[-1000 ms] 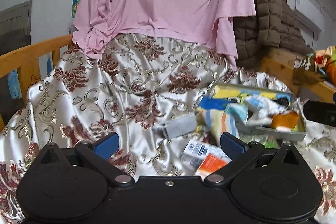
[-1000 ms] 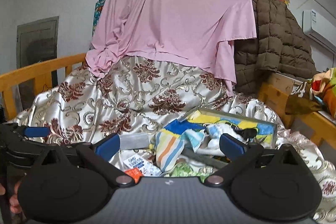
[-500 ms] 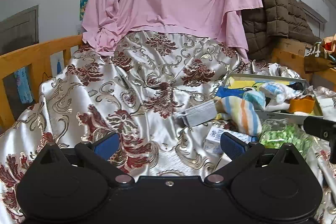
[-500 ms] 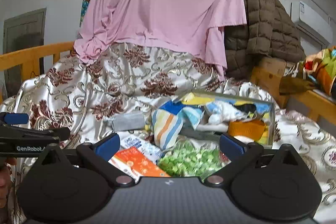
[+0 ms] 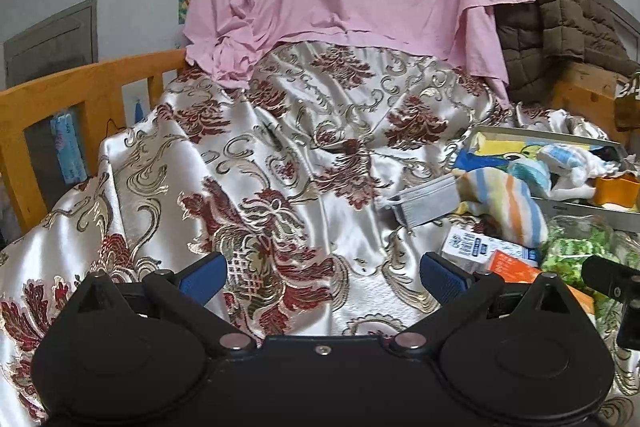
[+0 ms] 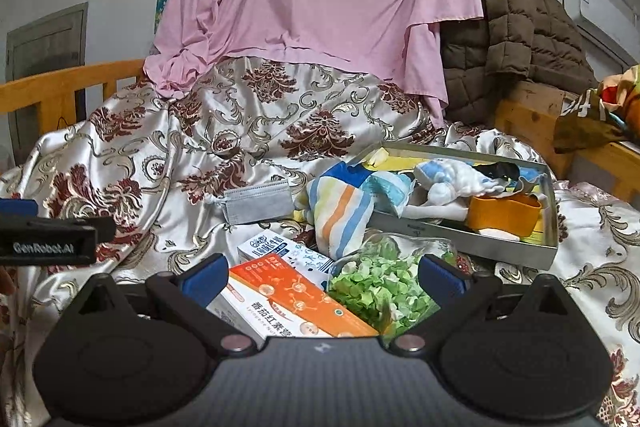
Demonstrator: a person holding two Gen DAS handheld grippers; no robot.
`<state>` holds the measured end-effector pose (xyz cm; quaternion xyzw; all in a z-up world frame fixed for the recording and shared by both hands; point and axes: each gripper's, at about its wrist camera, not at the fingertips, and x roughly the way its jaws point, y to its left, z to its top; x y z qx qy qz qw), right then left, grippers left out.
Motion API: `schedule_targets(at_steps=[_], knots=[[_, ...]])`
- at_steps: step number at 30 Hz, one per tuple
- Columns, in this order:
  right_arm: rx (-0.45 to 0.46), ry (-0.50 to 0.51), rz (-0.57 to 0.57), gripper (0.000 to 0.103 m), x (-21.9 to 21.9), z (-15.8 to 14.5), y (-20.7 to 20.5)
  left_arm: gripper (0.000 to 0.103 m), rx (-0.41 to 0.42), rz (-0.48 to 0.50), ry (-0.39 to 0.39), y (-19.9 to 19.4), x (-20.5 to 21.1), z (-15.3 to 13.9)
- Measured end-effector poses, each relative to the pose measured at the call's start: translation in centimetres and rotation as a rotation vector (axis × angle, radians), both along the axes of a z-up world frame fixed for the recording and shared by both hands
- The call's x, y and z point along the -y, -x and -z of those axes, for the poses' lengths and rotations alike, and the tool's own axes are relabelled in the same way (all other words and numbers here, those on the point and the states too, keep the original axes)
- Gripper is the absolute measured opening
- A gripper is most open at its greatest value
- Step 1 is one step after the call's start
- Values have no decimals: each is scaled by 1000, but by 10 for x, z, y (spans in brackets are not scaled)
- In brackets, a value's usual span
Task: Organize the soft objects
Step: 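Reach the left tool toward the grey face mask while the right tool approaches the striped towel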
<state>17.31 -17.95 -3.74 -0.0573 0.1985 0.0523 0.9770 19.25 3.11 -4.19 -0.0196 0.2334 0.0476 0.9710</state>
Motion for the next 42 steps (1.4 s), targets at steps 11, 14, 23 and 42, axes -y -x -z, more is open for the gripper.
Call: schedule_targets(at_steps=[11, 14, 23, 42], knots=[[2, -2, -18, 103, -5, 15, -20, 102, -30, -49, 41, -21, -13, 13], [3, -21, -25, 103, -4, 17, -21, 102, -30, -64, 67, -24, -16, 15], [26, -29, -41, 103, -2, 13, -33, 102, 3, -73, 62, -37, -10, 9], [-10, -16, -65, 103, 15, 14, -96, 102, -46, -48, 248, -114, 4, 13]])
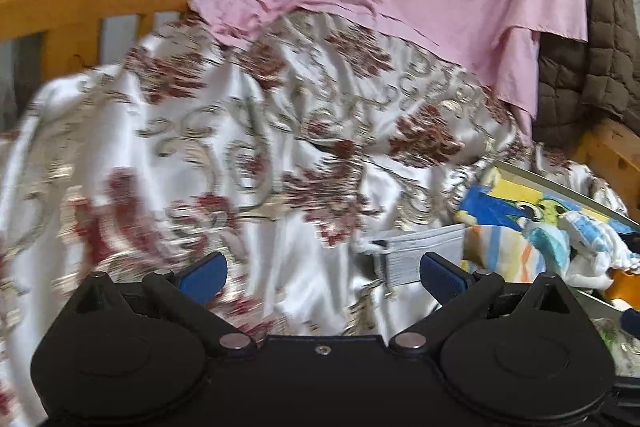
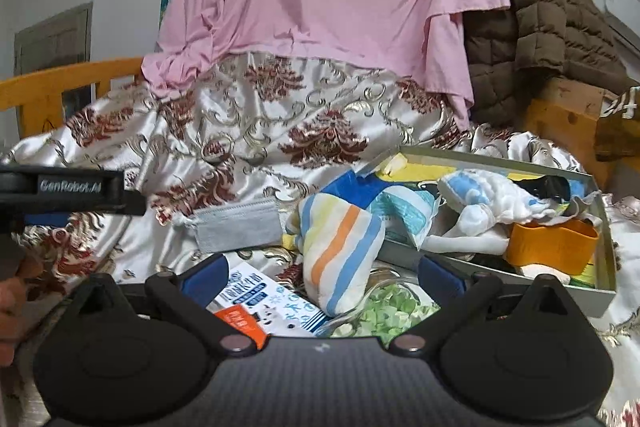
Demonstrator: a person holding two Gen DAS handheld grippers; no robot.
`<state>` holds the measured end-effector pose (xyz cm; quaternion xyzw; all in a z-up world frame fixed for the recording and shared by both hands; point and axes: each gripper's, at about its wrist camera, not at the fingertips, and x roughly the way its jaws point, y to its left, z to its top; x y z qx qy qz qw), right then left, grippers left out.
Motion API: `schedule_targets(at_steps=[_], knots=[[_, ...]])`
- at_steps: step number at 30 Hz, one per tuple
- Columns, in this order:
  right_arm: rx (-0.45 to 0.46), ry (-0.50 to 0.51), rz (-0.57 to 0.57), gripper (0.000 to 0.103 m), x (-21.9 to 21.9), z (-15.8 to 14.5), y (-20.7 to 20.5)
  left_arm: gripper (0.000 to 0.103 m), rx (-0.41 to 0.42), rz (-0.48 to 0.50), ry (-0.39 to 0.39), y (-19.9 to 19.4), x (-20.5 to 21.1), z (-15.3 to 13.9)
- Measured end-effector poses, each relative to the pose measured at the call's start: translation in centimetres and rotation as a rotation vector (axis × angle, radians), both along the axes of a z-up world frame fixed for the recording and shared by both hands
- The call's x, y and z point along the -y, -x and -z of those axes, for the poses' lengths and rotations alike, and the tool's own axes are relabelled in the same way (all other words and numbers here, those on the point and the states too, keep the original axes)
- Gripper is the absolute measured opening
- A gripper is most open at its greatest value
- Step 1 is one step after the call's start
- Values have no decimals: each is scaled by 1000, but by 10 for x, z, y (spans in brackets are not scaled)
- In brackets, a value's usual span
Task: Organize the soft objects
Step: 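Reach the left tool toward the grey face mask while the right tool approaches the striped towel, then grasp the grey face mask with the left tool while the right tool grasps the striped towel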
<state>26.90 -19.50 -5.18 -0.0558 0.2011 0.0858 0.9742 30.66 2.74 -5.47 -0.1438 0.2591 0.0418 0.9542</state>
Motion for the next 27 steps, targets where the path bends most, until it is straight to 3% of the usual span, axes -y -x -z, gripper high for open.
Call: schedule_targets(at_steps=[5, 12, 17, 23, 27], knots=[[-34, 13, -21, 103, 4, 4, -25, 102, -13, 119, -22, -40, 9, 8], [-103, -2, -18, 103, 9, 7, -55, 102, -24, 318, -143, -81, 31, 19], [-150, 48, 35, 103, 8, 6, -70, 102, -40, 334, -170, -105, 40, 23], [-235, 64, 14, 103, 7, 8, -84, 102, -78, 417, -204, -127, 47, 27], [-242, 59, 1, 103, 6, 9, -84, 101, -109, 455, -220, -132, 47, 31]])
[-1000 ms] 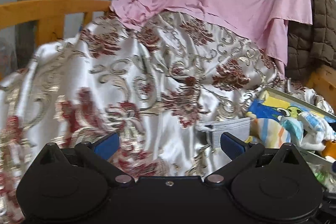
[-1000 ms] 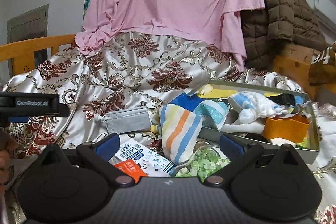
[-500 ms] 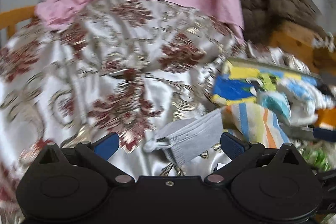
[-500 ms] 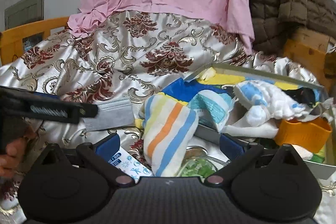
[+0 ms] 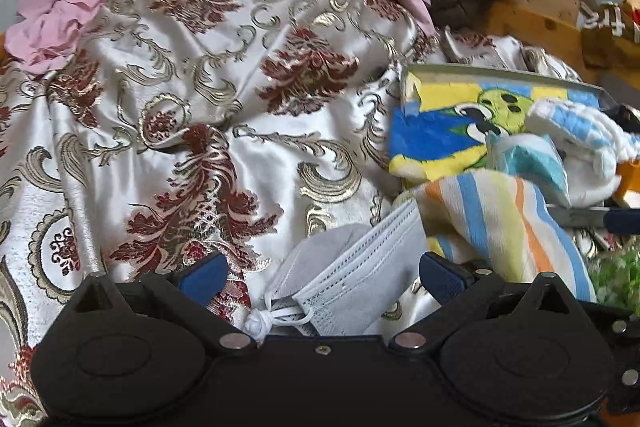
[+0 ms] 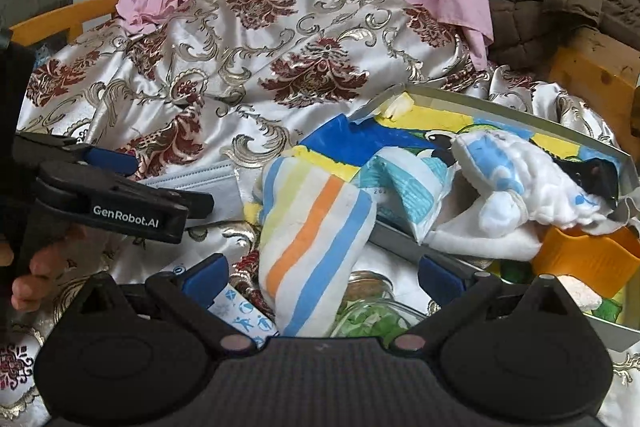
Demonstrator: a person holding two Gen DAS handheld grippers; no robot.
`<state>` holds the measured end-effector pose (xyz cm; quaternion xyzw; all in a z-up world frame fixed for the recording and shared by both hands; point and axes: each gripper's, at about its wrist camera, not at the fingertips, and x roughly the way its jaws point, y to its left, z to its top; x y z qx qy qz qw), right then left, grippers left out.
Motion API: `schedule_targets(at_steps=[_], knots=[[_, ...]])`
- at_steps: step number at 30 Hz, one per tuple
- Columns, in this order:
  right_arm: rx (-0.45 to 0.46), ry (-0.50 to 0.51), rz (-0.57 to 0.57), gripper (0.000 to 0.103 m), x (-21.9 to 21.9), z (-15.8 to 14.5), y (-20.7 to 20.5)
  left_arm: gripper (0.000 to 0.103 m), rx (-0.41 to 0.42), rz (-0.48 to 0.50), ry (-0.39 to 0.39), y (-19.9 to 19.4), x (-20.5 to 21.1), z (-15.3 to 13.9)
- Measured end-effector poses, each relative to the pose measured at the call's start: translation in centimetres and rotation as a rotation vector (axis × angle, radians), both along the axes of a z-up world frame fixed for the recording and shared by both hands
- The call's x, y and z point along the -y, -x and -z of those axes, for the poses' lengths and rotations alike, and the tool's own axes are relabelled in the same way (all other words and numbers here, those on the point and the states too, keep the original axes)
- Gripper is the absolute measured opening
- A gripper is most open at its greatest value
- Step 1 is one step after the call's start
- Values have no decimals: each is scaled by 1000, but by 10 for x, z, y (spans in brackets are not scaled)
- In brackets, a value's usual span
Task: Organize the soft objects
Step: 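Grasp the grey face mask with the left tool while the right tool grasps the striped towel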
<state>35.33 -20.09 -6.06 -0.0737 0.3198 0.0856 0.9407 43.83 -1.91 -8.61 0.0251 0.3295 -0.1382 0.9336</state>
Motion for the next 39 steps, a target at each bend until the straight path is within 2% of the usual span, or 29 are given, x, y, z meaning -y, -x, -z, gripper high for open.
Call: schedule_targets(at_steps=[6, 11, 12, 14, 18, 25, 27, 29, 30, 32, 35, 39], knots=[[-26, 63, -15, 103, -11, 3, -5, 88, -35, 17, -4, -5, -3, 6], [-52, 130, -54, 102, -25, 5, -16, 63, -40, 67, -1, -3, 0, 11], [-65, 134, -58, 101, -26, 5, -21, 61, -37, 72, -7, -2, 0, 13], [-105, 114, -63, 92, -25, 6, -32, 53, -35, 82, -10, -2, 0, 14], [-156, 69, -46, 86, -17, 5, -50, 46, -39, 68, 24, -2, -6, 16], [-186, 20, -16, 76, -7, 9, -58, 28, -27, 79, 45, 3, -10, 16], [-188, 18, -18, 69, -8, 10, -58, 25, -22, 88, 34, 5, -8, 15], [-191, 12, -18, 56, -8, 10, -58, 21, -16, 95, 32, 6, -8, 14], [-193, 6, -17, 55, -6, 11, -59, 20, -14, 97, 37, 6, -8, 13], [-193, -16, -14, 43, -4, 10, -59, 17, -12, 101, 45, 7, -8, 12], [-193, -40, -17, 31, -1, 10, -59, 16, -4, 98, 47, 10, -6, 11], [-182, -16, -46, 25, -5, 11, -56, 16, 1, 103, 43, 13, -4, 9]])
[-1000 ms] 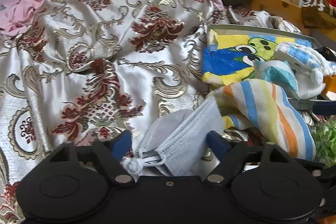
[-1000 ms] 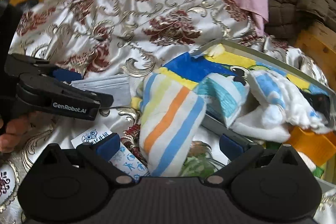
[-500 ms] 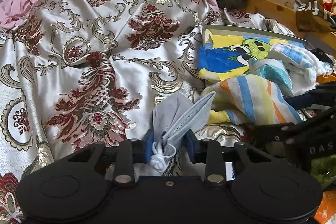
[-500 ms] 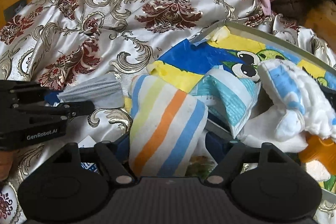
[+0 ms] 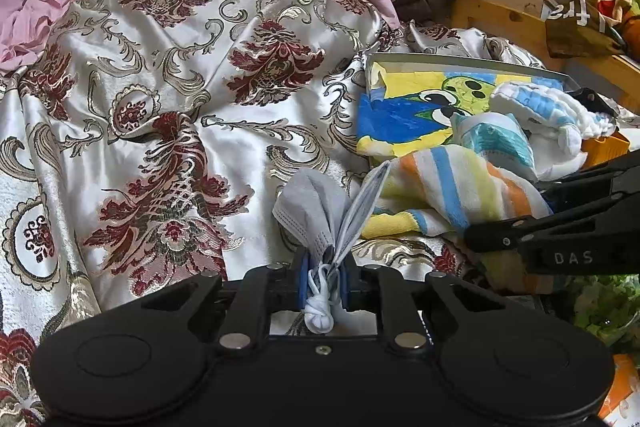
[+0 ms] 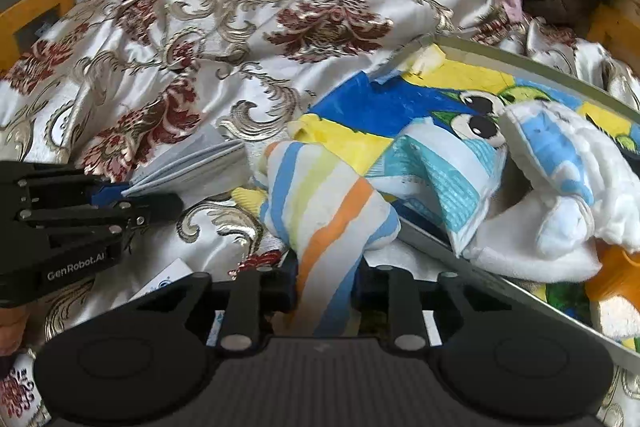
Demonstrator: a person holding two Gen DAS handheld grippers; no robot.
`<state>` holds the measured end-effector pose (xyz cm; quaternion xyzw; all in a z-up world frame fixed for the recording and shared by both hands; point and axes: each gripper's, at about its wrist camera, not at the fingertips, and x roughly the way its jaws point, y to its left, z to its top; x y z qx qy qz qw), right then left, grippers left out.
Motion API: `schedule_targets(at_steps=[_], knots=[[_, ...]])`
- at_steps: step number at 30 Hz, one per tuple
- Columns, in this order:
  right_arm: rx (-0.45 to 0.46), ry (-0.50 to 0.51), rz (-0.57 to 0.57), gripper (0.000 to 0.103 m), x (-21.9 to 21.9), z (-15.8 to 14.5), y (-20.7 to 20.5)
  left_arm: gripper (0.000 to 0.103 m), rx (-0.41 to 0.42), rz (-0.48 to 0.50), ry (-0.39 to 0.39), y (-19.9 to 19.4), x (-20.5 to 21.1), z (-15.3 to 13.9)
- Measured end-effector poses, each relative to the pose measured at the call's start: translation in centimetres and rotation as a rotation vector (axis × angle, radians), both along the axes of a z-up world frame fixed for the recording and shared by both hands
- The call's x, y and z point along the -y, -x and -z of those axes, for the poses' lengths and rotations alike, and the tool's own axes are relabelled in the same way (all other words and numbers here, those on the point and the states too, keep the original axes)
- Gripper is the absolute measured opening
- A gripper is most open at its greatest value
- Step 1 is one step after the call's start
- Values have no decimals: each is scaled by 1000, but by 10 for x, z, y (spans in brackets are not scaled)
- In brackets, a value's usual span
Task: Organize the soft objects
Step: 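Grasp the grey face mask with the left tool while the right tool grasps the striped towel, then carry the mask and striped towel over the painted tray with both tools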
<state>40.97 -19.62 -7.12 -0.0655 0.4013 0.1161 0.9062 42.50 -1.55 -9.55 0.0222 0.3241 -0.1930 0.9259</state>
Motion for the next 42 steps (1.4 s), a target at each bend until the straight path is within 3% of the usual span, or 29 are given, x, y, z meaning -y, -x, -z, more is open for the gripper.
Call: schedule_targets(at_steps=[11, 19, 28, 35, 42], knots=[[111, 23, -53, 16, -6, -10, 16, 14, 70, -48, 2, 7, 0, -19], [282, -17, -54, 16, 13, -39, 25, 14, 140, -96, 27, 5, 9, -44], [375, 5, -57, 16, 31, -79, 1, 14, 183, -134, 58, -14, 31, -63], [416, 10, 8, 16, 55, -103, -36, 14, 201, -143, 68, -35, 54, -70], [407, -32, 114, 16, 93, -102, -61, 14, 202, -107, 33, -58, 92, -68]])
